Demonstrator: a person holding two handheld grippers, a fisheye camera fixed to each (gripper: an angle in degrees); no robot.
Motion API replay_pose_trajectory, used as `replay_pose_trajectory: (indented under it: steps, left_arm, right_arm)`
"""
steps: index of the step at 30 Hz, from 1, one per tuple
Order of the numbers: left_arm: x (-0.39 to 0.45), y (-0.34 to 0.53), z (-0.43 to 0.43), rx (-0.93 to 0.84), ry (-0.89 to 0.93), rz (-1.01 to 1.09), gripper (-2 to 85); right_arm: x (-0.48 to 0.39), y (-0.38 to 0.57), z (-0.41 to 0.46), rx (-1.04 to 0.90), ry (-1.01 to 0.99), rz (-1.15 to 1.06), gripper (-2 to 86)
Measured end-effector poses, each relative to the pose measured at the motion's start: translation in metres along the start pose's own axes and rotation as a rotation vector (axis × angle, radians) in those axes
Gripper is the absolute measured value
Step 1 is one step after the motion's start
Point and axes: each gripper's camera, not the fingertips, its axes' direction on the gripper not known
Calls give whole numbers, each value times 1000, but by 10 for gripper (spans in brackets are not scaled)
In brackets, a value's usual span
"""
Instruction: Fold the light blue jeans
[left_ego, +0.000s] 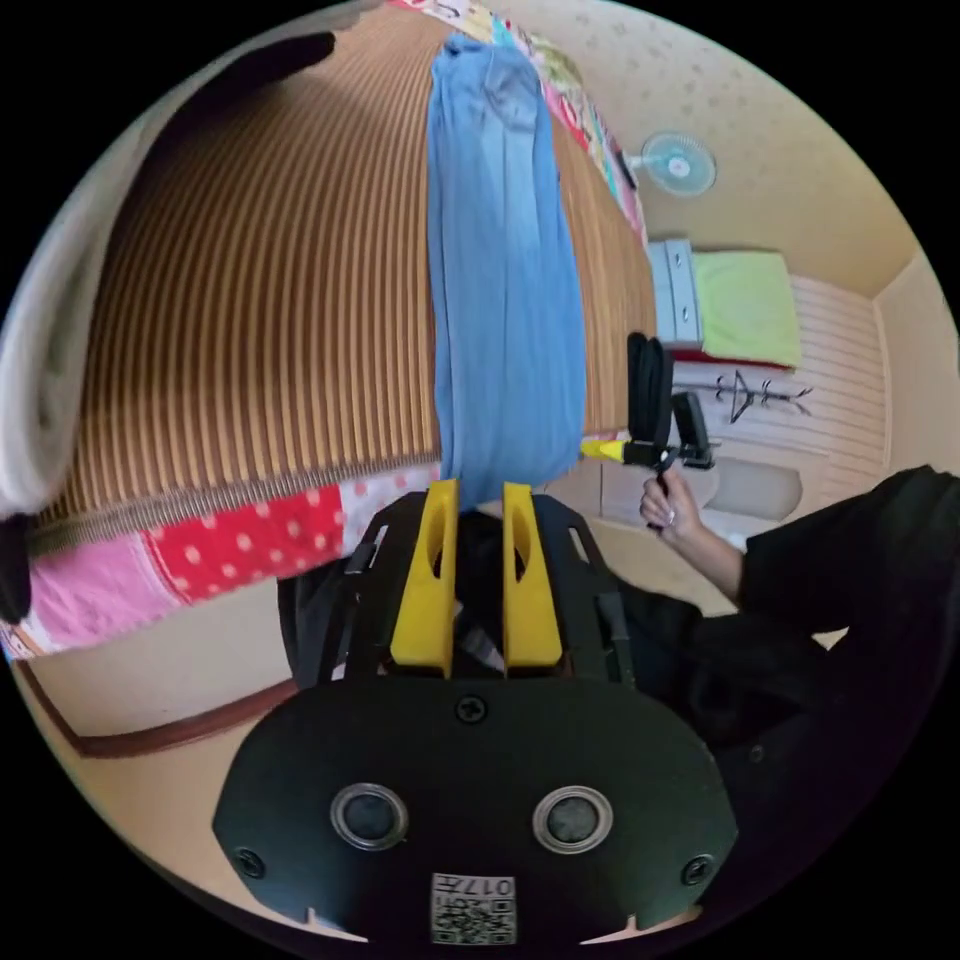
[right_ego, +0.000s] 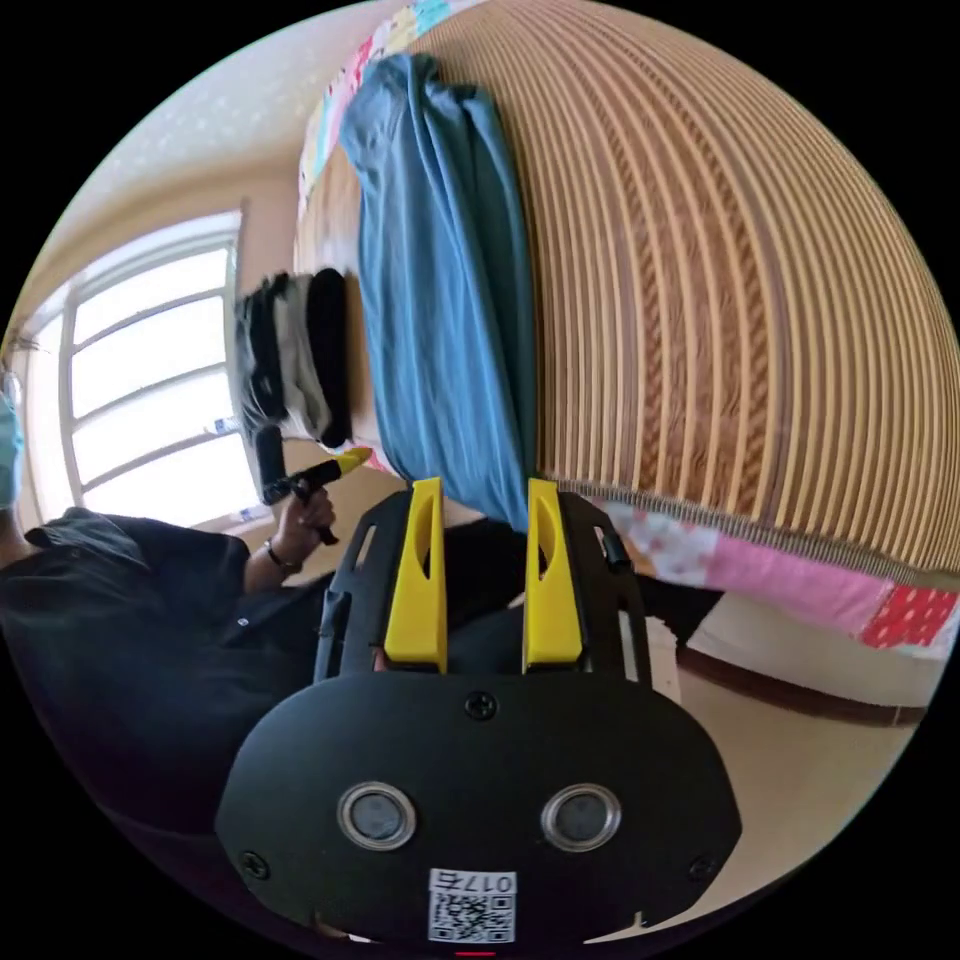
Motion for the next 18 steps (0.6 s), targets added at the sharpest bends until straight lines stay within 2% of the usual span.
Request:
replay_pose_trajectory:
  steps: [6,15,18]
  left_arm:
    - [-7,-84,-6,163,-18,32,124]
    - [2,-63,36,83,18,-7,95]
    - [-14,-65,35,83,85,-73,69]
  right_arm:
    - [0,-63,-31,97,-43,-42,123]
    - [-43,-76,-4,-44,-101,-135,108]
    - [-43,-79,-3,-50,-157,-116,87]
